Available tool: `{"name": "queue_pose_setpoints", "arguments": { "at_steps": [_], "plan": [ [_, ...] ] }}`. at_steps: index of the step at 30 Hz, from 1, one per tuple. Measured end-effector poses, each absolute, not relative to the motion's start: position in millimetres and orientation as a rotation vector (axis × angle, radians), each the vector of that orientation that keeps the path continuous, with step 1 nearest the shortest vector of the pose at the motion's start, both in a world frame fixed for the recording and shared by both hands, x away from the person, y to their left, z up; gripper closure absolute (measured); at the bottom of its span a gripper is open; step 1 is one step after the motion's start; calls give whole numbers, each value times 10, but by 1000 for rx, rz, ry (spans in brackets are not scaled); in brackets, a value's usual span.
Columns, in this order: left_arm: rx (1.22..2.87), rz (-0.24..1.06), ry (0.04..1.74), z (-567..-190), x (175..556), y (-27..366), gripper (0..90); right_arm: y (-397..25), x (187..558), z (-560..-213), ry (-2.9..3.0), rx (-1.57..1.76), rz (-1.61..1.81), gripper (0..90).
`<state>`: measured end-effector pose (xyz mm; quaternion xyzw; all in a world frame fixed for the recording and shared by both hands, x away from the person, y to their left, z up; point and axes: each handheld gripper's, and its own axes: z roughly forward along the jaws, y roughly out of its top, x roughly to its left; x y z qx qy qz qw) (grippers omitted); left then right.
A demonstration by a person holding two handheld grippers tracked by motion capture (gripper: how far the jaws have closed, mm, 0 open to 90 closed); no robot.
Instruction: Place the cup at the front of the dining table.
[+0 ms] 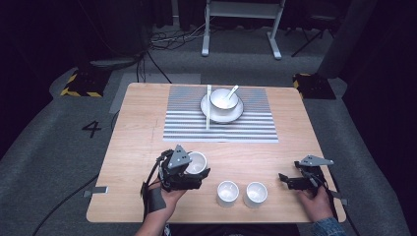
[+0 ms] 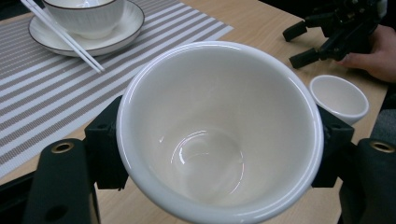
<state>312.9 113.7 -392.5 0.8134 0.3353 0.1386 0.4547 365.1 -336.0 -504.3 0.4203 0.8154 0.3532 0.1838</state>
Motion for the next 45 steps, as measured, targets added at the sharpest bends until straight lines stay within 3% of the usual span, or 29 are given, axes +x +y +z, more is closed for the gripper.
{"name": "queue_pose_setpoints", "arguments": {
  "at_steps": [11,15,24,37,39,45],
  "plan": [
    [1995,334,846,-3816,3404,1229,265,-3359,3650,-5044,2299,1185,995,119],
    [1949,260,861,-3837,3544,1278,265,-3359,3650,-5044,2299,1186,996,119],
    [1996,362,880,-3794,3817,1229,265,-3361,3653,-5044,2298,1188,995,120],
    [1961,397,962,-3799,4264,1279,265,-3362,3654,-5044,2298,1188,994,120],
    [1989,467,962,-3775,4351,1269,265,-3362,3654,-5044,2298,1188,994,120],
    [1925,431,1002,-3766,4563,1331,265,-3362,3654,-5044,2294,1193,993,120]
  ]
}}
